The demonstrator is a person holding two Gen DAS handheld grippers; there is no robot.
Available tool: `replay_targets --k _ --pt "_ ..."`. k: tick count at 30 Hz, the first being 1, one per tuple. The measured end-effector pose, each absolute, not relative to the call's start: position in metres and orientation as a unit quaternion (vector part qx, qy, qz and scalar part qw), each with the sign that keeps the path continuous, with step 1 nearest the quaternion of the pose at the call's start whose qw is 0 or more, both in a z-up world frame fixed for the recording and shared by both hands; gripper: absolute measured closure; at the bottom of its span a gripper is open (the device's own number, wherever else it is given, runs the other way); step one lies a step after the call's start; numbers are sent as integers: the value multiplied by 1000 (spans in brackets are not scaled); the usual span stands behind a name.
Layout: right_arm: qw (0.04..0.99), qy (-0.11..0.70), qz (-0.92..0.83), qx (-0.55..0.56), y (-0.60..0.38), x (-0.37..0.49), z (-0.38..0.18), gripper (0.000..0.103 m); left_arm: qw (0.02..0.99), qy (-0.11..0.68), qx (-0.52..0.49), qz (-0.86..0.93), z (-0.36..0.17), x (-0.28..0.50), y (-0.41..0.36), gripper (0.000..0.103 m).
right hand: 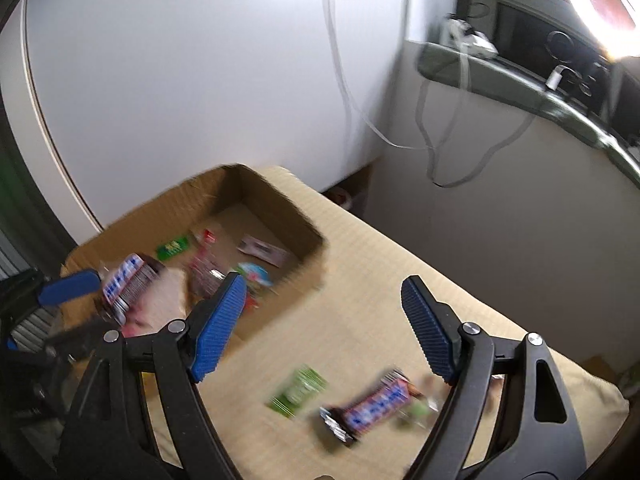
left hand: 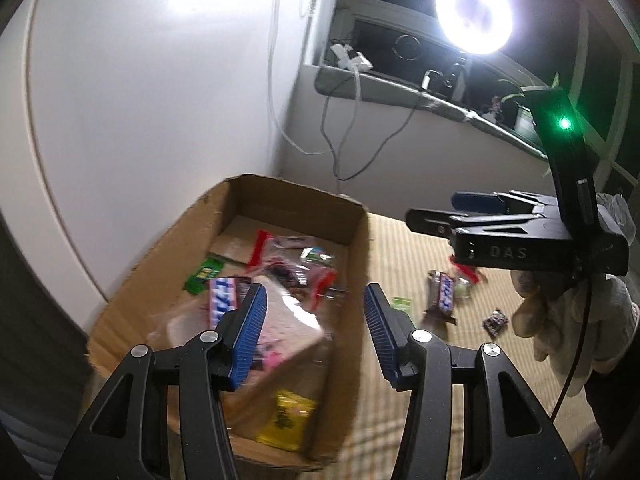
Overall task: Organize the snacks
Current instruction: 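Move both grippers back over the snacks on the bed, then grasp the second Snickers bar with the left gripper while the right grasps the black-and-white candy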
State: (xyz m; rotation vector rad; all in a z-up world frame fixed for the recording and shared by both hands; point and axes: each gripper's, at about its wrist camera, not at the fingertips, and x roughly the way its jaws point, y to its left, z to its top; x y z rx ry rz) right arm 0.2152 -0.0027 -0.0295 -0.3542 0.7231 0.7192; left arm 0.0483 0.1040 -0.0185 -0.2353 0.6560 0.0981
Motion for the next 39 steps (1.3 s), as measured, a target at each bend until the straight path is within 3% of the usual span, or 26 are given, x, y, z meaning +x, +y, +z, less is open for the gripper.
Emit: replay_targets --k 16,18,23,29,33,39 --pt "862 406 278 -117 -139 219 -56 21 934 347 -80 -38 -27 77 26 54" --pt "859 413 277 -120 -148 218 -61 26 932 351 -79 -45 -29 81 20 54" --pt "847 427 288 -130 -161 212 -76 28 925 367 -81 -62 -37 95 7 54" --pt "822 434 323 -178 -168 204 -94 33 914 391 -82 -72 -50 115 -2 54" --pt "802 429 337 -241 -166 197 -106 43 909 402 -79 -72 -57 128 -6 54" --pt "798 405 341 -288 -153 203 -114 44 902 421 -66 -74 -68 145 -15 54"
